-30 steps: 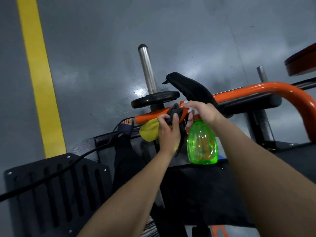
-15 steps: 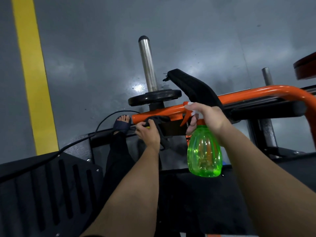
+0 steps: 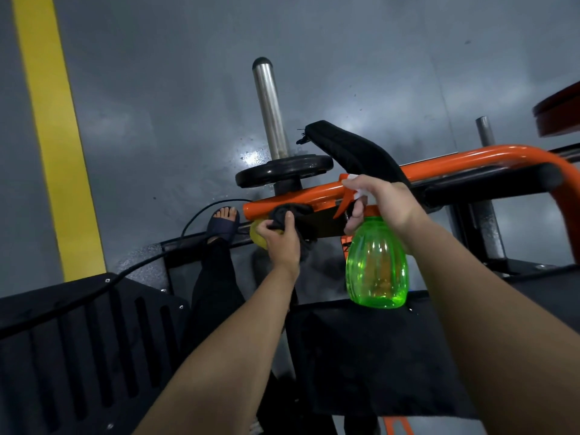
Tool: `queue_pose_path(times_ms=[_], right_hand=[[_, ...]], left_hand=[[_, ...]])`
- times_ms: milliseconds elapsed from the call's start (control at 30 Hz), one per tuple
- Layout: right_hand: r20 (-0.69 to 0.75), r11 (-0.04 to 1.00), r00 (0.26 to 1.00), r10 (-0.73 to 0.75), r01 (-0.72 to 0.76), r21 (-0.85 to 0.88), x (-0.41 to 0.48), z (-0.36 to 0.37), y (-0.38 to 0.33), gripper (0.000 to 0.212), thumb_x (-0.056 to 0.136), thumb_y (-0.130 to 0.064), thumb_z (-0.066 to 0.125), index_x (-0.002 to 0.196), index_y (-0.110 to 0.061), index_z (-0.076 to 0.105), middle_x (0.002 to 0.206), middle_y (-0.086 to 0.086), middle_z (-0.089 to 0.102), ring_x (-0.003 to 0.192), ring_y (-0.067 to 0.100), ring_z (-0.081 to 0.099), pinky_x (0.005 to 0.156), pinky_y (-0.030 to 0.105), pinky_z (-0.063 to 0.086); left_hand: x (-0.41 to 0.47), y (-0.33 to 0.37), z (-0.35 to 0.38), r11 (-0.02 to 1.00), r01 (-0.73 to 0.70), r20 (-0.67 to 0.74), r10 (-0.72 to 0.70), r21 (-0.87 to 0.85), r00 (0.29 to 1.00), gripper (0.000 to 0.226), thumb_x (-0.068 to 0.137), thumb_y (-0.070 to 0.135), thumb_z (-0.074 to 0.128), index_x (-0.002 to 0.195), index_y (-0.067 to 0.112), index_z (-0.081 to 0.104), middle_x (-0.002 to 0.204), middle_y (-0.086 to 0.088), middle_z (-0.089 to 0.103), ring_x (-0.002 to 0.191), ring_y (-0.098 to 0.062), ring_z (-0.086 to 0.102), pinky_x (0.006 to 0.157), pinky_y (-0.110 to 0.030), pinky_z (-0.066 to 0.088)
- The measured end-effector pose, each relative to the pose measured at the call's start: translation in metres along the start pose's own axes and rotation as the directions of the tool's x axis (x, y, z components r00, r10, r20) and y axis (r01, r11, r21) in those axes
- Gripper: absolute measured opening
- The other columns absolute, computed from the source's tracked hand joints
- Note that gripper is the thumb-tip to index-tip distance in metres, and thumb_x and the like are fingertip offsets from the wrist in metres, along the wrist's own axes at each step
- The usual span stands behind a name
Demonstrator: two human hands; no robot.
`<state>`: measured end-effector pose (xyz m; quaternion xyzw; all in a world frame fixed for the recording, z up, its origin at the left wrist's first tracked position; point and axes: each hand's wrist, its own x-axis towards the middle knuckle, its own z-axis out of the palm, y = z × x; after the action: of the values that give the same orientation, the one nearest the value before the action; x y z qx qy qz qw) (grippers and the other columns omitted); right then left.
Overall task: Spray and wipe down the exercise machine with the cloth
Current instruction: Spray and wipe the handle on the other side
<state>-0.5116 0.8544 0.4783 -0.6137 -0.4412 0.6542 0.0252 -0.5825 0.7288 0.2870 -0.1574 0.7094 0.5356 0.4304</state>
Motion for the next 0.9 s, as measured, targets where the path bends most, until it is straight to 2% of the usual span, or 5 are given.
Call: queue_pose_path(times_ms=[167, 300, 433, 733, 900], right_hand=[[-0.020, 0.998, 0.999, 0.026, -0.025, 0.056, -0.004, 0.003, 0.000, 0.054, 0.075, -0.032, 0.080, 0.101, 0.013, 0.067, 0.065, 0.018, 0.056, 0.061, 0.032, 0.059, 0.080, 0.042, 0.055], [-0.031, 1.000, 0.999, -0.017, 0.017, 0.009, -0.002, 0.002, 0.003, 0.060, 0.073, -0.041, 0.078, 0.095, 0.014, 0.070, 0.064, 0.023, 0.061, 0.065, 0.038, 0.068, 0.105, 0.052, 0.049], [-0.042, 0.999, 0.999, -0.016, 0.015, -0.039, 0.000, 0.002, 0.004, 0.044, 0.074, -0.040, 0.078, 0.075, 0.003, 0.070, 0.062, 0.025, 0.061, 0.064, 0.040, 0.068, 0.102, 0.058, 0.052], [-0.038, 0.991, 0.999, -0.038, 0.033, -0.127, 0.008, -0.002, 0.006, 0.045, 0.075, -0.045, 0.076, 0.068, 0.000, 0.071, 0.068, 0.027, 0.068, 0.075, 0.041, 0.072, 0.101, 0.052, 0.053], [-0.014, 0.998, 0.998, -0.059, 0.059, -0.035, 0.005, 0.000, 0.008, 0.037, 0.079, -0.034, 0.077, 0.067, -0.001, 0.067, 0.061, 0.022, 0.058, 0.058, 0.036, 0.065, 0.094, 0.058, 0.056]], left_hand=[[-0.071, 0.028, 0.020, 0.980, -0.199, 0.049, 0.199, 0.000, 0.979, 0.029, 0.104, 0.034, 0.058, 0.111, 0.016, 0.036, 0.100, 0.002, 0.056, 0.081, -0.003, 0.056, 0.062, -0.009, 0.042], [-0.103, 0.045, 0.019, 0.907, -0.422, 0.187, 0.416, -0.008, 0.890, 0.025, 0.104, 0.032, 0.057, 0.108, 0.015, 0.039, 0.096, 0.008, 0.054, 0.080, 0.006, 0.053, 0.072, -0.022, 0.045], [-0.073, 0.049, 0.018, 0.801, -0.594, 0.273, 0.557, 0.071, 0.784, 0.024, 0.096, 0.047, 0.050, 0.102, 0.025, 0.041, 0.090, 0.014, 0.052, 0.085, -0.012, 0.054, 0.077, -0.038, 0.044], [0.002, 0.078, 0.027, 0.872, -0.426, 0.562, 0.232, 0.242, 0.794, 0.027, 0.088, 0.044, 0.056, 0.080, 0.020, 0.065, 0.082, 0.003, 0.064, 0.085, -0.017, 0.060, 0.088, -0.044, 0.047], [0.006, 0.083, 0.025, 0.838, -0.341, 0.524, 0.079, 0.426, 0.848, 0.018, 0.085, 0.047, 0.052, 0.080, 0.034, 0.063, 0.089, 0.004, 0.068, 0.096, -0.020, 0.064, 0.101, -0.047, 0.046]])
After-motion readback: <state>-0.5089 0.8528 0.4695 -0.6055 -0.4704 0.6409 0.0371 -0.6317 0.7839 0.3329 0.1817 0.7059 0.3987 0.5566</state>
